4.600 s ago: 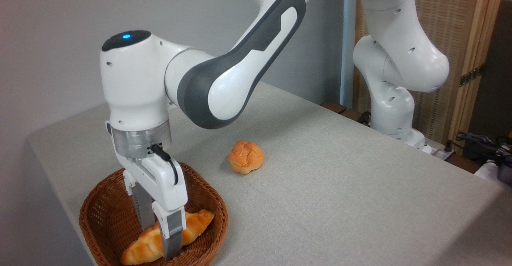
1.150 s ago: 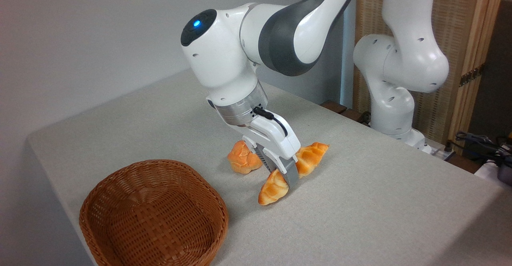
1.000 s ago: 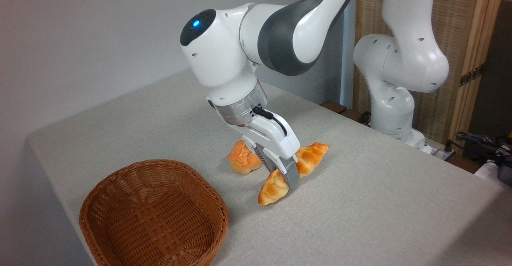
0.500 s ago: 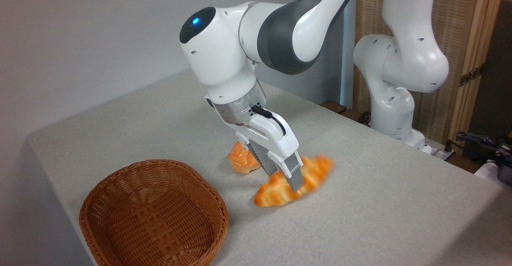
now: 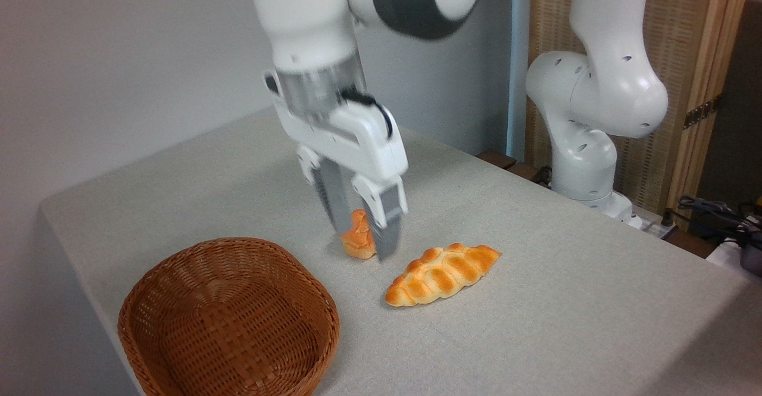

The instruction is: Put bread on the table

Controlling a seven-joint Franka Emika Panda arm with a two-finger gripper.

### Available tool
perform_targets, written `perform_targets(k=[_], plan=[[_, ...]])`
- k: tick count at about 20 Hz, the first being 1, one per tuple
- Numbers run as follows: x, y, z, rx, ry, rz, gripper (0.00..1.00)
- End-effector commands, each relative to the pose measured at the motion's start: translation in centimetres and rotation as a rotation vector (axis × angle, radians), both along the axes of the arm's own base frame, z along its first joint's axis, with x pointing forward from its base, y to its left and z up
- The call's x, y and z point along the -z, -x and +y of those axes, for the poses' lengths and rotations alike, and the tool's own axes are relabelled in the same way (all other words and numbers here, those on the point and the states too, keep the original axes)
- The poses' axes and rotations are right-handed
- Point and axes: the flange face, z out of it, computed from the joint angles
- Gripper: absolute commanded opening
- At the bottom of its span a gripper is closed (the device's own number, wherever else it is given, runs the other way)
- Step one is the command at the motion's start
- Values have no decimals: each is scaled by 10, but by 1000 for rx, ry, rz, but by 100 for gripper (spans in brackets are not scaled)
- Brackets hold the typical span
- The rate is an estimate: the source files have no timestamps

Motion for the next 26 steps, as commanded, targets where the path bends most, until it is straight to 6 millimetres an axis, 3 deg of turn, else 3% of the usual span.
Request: perform_targets(k=[1,7,11,18,26], plan=[[-48,-11,6,-44,79,-96,100],[-102,-15,-1,-68,96,-124,100],[-102,-18,-2,-105,98,-70,100],[-84,-24,-27,-56,85,-32,100],[-85,-23,-24,-57,46,-30,100]])
